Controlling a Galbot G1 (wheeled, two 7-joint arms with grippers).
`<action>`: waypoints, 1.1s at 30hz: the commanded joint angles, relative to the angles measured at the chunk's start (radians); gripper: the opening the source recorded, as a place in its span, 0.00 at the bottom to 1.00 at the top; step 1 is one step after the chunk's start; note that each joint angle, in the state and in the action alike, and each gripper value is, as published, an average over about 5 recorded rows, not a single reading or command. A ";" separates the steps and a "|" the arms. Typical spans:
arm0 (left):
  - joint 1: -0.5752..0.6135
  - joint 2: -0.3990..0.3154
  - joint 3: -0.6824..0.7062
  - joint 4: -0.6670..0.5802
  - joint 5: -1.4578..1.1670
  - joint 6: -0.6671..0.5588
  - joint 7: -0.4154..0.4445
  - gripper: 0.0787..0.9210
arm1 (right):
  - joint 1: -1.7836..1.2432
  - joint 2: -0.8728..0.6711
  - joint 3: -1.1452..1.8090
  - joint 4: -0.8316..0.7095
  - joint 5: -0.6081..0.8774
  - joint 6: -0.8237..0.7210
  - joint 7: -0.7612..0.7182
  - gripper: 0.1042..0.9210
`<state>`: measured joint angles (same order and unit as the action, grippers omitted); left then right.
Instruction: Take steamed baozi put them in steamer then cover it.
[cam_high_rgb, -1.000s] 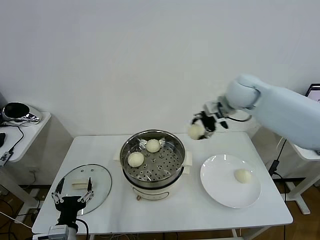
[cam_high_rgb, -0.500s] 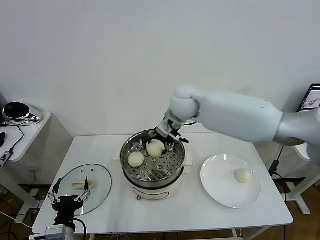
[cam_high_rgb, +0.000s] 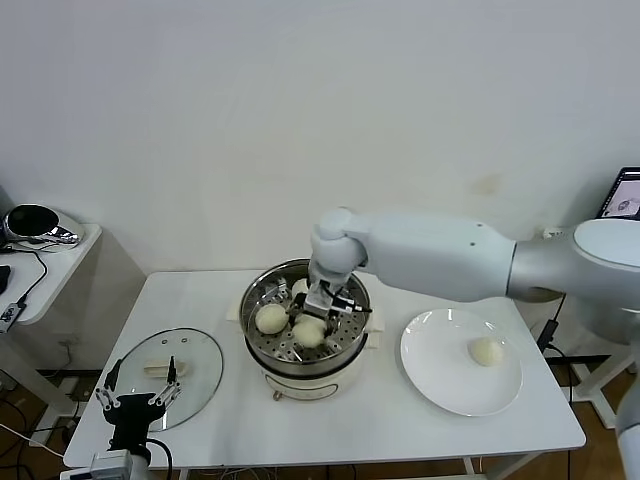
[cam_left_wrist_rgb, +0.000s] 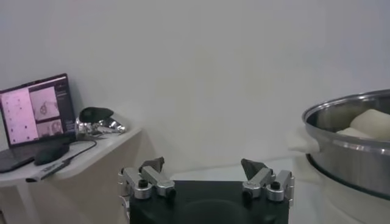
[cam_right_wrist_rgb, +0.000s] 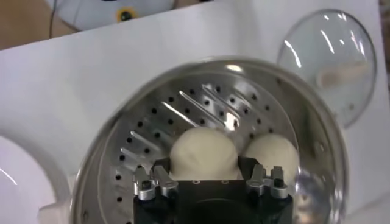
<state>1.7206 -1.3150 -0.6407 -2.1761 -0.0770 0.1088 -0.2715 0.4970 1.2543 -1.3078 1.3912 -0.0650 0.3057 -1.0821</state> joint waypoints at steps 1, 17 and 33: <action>0.000 -0.001 0.001 0.002 0.001 -0.001 0.000 0.88 | -0.017 0.021 -0.014 0.018 -0.039 0.054 0.002 0.71; -0.017 0.018 0.001 0.007 -0.005 -0.001 0.001 0.88 | 0.143 -0.256 0.077 0.096 0.174 -0.365 -0.030 0.88; -0.043 0.048 0.024 0.018 -0.007 0.000 0.005 0.88 | -0.045 -0.793 0.169 0.223 0.033 -0.676 -0.007 0.88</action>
<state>1.6791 -1.2711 -0.6189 -2.1589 -0.0836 0.1088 -0.2674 0.5779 0.7715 -1.2149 1.5730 0.0634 -0.2353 -1.0781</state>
